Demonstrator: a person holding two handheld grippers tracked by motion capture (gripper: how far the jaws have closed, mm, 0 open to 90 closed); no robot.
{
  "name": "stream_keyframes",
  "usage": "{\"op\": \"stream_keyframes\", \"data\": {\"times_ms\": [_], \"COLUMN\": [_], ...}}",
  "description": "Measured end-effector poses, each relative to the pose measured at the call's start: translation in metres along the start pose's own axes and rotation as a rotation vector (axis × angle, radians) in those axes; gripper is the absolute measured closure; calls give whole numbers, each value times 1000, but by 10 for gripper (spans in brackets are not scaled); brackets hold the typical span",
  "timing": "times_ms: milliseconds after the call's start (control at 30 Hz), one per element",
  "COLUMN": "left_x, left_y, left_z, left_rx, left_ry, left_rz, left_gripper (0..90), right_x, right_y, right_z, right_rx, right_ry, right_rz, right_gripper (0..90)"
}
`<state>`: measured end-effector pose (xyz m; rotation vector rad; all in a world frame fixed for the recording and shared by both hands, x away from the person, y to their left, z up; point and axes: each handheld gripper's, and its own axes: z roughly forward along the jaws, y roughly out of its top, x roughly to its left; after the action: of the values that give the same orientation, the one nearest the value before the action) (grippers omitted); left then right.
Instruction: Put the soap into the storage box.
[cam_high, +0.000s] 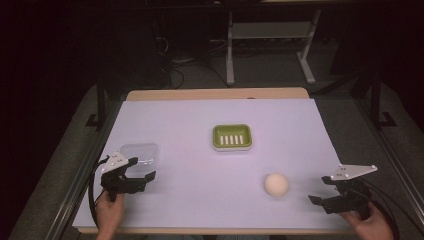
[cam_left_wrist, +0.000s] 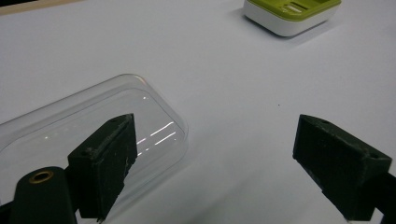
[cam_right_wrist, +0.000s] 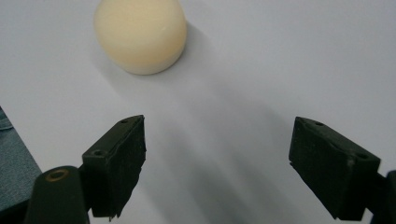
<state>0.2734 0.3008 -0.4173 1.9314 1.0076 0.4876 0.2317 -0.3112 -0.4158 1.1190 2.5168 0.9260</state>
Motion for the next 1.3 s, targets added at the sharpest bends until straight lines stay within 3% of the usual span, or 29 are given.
{"op": "stream_keyframes", "data": {"times_ms": [167,400,767,1300], "left_x": [0,-1,-1,-1], "left_y": [1,1,2,2], "left_z": [-1,-2,-2,-2], "left_rx": [-6,-11,-11,-11], "left_ry": [3,-1,-5,-7], "left_rz": [3,7,8,4], "left_gripper": [129,129,129,129], "right_x": [7,10,15,25], "right_y": [8,14,23,42], "right_z": [0,1,2,6], "right_rx": [2,22,30,41], "right_ry": [-1,6,28,47], "right_rz": [-37,-53,-45,-80], "right_gripper": [181,183,181,173]}}
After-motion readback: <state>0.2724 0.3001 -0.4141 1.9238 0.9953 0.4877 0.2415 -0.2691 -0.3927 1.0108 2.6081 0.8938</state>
